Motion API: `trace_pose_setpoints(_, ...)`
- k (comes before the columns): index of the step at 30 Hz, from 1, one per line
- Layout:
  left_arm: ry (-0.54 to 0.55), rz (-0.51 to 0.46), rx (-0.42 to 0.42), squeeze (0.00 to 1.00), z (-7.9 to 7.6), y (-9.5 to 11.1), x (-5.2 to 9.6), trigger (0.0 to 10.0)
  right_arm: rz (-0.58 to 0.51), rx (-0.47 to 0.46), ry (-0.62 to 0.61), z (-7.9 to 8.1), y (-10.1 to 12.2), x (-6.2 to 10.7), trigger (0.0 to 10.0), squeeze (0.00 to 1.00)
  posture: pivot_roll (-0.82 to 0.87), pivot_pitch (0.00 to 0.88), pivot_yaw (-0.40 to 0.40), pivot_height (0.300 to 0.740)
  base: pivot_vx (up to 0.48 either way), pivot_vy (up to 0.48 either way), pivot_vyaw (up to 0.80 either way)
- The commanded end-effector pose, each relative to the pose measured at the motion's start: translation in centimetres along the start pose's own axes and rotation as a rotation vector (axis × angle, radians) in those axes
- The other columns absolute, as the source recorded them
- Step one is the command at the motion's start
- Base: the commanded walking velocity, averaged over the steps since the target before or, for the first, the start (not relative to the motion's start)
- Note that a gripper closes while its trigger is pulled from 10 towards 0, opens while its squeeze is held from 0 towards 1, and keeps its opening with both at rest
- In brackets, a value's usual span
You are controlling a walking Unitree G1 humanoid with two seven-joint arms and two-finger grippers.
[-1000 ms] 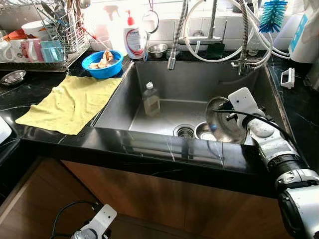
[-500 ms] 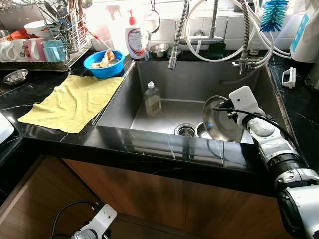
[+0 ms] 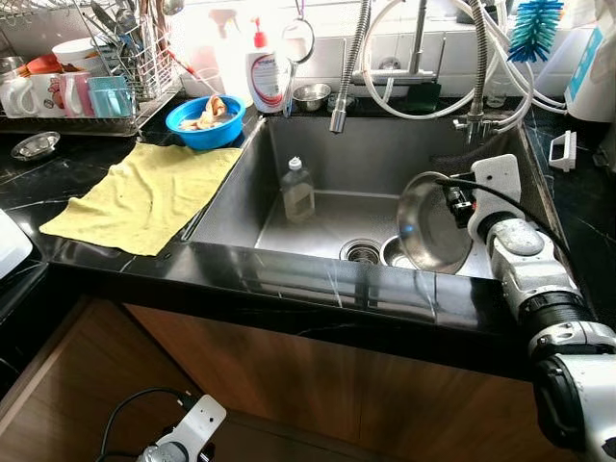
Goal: Kitchen organization
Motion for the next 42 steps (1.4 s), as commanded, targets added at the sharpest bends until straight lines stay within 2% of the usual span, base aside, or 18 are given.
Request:
trace_pose_setpoints(1,0.005,0.020,-0.005,0.00,0.0,-0.9,0.2,10.0,-0.014,-0.129,0.011,0.5,1.0,-0.3,10.0,0.00,-0.12,0.000,0.102,0.740,0.000,0.000,0.00)
trace_pose_setpoints(2,0.005,0.020,-0.004,0.00,0.1,-0.9,0.2,10.0,-0.011,-0.203,0.022,0.7,1.1,-0.3,10.0,0.00,-0.12,0.000,0.102,0.740,0.000,0.000,0.00)
trace_pose_setpoints(4,0.005,0.020,-0.003,0.00,0.1,-0.8,0.2,10.0,-0.014,-0.272,0.041,1.0,1.4,-0.4,10.0,0.00,-0.12,0.000,0.103,0.740,0.000,0.000,0.00)
trace_pose_setpoints(6,0.004,0.019,-0.003,0.00,0.1,-0.8,0.2,10.0,-0.021,-0.275,0.056,1.2,1.7,-0.4,10.0,0.00,-0.12,0.000,0.104,0.740,0.000,0.000,0.00)
trace_pose_setpoints(9,0.004,0.019,-0.003,0.00,0.1,-0.8,0.2,10.0,-0.019,-0.363,0.066,1.4,1.9,-0.4,10.0,0.00,-0.12,0.000,0.104,0.740,0.000,0.000,0.00)
trace_pose_setpoints(10,0.004,0.020,-0.002,0.00,0.1,-0.8,0.2,10.0,-0.015,-0.447,0.075,1.5,1.9,-0.5,10.0,0.00,-0.12,0.000,0.104,0.740,0.000,0.000,0.00)
trace_pose_setpoints(14,0.008,0.019,0.000,0.00,0.2,-0.8,0.2,10.0,-0.031,-0.334,0.049,1.1,2.4,-0.4,10.0,0.00,-0.12,0.000,0.104,0.740,0.000,0.000,0.00)
trace_pose_setpoints(15,0.009,0.018,0.000,0.00,0.2,-0.7,0.2,10.0,-0.056,-0.242,0.035,1.0,3.0,-0.4,10.0,0.00,-0.12,0.000,0.105,0.740,0.000,0.000,0.00)
trace_pose_setpoints(19,0.008,0.017,0.000,0.00,0.2,-0.7,0.2,10.0,-0.131,-0.093,0.001,0.7,4.6,-0.1,10.0,0.00,-0.12,0.000,0.103,0.740,0.000,0.000,0.00)
trace_pose_setpoints(24,0.008,0.016,0.003,0.00,0.3,-0.6,0.2,10.0,-0.233,0.059,-0.144,-1.7,6.5,2.5,10.0,0.00,-0.12,0.000,0.104,0.740,0.000,0.000,0.00)
trace_pose_setpoints(27,0.009,0.015,0.005,0.00,0.3,-0.6,0.1,10.0,-0.254,0.047,-0.186,-2.7,6.4,4.4,10.0,0.00,-0.14,0.000,0.113,0.740,0.000,0.000,0.00)
trace_pose_setpoints(31,0.022,0.005,0.025,0.00,0.7,-0.1,0.1,10.0,-0.285,0.047,-0.203,-2.9,6.2,6.3,10.0,0.00,-0.15,0.000,0.115,0.740,0.000,0.000,0.00)
trace_pose_setpoints(32,0.022,0.005,0.025,0.00,0.7,-0.1,0.1,10.0,-0.285,0.047,-0.203,-2.9,6.2,6.3,10.0,0.00,-0.15,0.000,0.115,0.740,0.000,0.000,0.00)
trace_pose_setpoints(33,0.040,-0.016,0.053,0.00,1.1,0.6,0.0,10.0,-0.319,0.047,-0.206,-2.8,6.1,7.5,10.0,0.00,-0.15,0.000,0.116,0.740,0.000,0.000,0.00)
trace_pose_setpoints(35,0.066,-0.050,0.075,0.00,1.7,1.5,-0.1,10.0,-0.354,0.058,-0.193,-2.3,5.9,8.9,10.0,0.00,-0.15,0.000,0.119,0.740,0.000,0.000,0.00)
trace_pose_setpoints(36,0.082,-0.072,0.086,0.00,2.2,2.1,-0.1,10.0,-0.373,0.076,-0.159,-1.5,5.7,9.6,10.0,0.00,-0.16,0.000,0.122,0.740,0.000,0.000,0.00)
trace_pose_setpoints(38,0.111,-0.108,0.093,0.00,3.1,3.1,-0.1,10.0,-0.380,0.132,-0.121,-0.6,4.7,10.6,10.0,0.00,-0.16,0.000,0.127,0.740,0.000,0.000,0.00)
trace_pose_setpoints(42,0.130,-0.107,0.092,0.00,3.6,3.2,0.0,10.0,-0.371,0.169,-0.101,0.0,3.9,11.4,10.0,0.00,-0.15,0.000,0.128,0.740,0.000,0.000,0.00)
Point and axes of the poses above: a point about 5 cm out from each wrist's last joint towards the gripper, its own x axis pointing back from the gripper into the wrist, its own y axis along the axis of the wrist's last joint, z = x × y, the point moved 4 cm from there along -x, pointing out of the wrist towards the gripper, and after that the axes turned 1 degree about -x, right-handed, at the moved point
